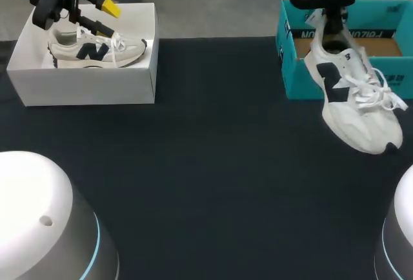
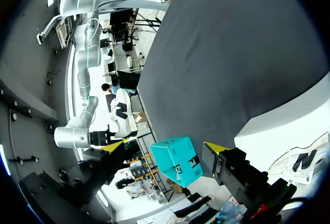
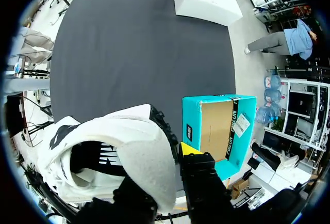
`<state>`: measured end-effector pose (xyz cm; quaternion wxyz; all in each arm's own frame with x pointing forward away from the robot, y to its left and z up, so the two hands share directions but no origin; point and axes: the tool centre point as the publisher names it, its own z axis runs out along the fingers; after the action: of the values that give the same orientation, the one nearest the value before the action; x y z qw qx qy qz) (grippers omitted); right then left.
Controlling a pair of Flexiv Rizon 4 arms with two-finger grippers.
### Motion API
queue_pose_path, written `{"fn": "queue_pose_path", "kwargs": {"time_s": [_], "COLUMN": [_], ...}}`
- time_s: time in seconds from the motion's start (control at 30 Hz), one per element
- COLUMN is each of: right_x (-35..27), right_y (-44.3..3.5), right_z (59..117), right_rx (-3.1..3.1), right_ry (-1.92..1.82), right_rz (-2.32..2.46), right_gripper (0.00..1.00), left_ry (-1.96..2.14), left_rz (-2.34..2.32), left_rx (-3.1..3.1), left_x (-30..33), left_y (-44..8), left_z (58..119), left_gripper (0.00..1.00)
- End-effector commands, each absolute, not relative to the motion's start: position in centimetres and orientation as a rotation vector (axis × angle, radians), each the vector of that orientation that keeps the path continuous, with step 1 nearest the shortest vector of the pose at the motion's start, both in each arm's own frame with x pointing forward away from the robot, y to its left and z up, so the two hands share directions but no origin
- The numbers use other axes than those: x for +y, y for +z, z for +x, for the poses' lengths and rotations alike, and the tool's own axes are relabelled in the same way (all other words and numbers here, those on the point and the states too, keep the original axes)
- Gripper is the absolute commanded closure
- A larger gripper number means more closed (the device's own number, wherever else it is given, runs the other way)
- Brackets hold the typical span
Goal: Take the shoe out of the shoebox, open the shoe tongue, remove and reinsert the insole, then place the shoe into the shoebox
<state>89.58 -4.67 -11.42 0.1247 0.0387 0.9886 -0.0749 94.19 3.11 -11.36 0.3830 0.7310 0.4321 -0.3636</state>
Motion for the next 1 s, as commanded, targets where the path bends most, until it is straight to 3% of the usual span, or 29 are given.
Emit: {"fn": "queue_pose_path", "kwargs": {"time_s": [0.03, 0.2, 0.8, 1.0], "right_x": [-9.2, -12.3, -12.3, -16.6], "right_y": [-11.3, -11.6, -11.6, -11.6], "right_z": [89.5, 90.0, 90.0, 92.3], "right_rx": [2.883, 2.852, 2.852, 2.844], "right_ry": [-0.204, -0.203, -0.203, -0.259], "right_rz": [0.145, 0.312, 0.312, 0.313], "right_gripper": [1.0, 1.0, 1.0, 1.0], "left_ry": [-0.924, -0.924, -0.924, -0.924], "left_rz": [1.868, 1.868, 1.868, 1.868], "left_rx": [1.103, 1.103, 1.103, 1.103], "left_x": [3.1, 3.1, 3.1, 3.1], "left_y": [-11.3, -11.3, -11.3, -11.3], "left_z": [94.2, 94.2, 94.2, 94.2], "left_gripper": [0.0, 0.0, 0.0, 0.0]}}
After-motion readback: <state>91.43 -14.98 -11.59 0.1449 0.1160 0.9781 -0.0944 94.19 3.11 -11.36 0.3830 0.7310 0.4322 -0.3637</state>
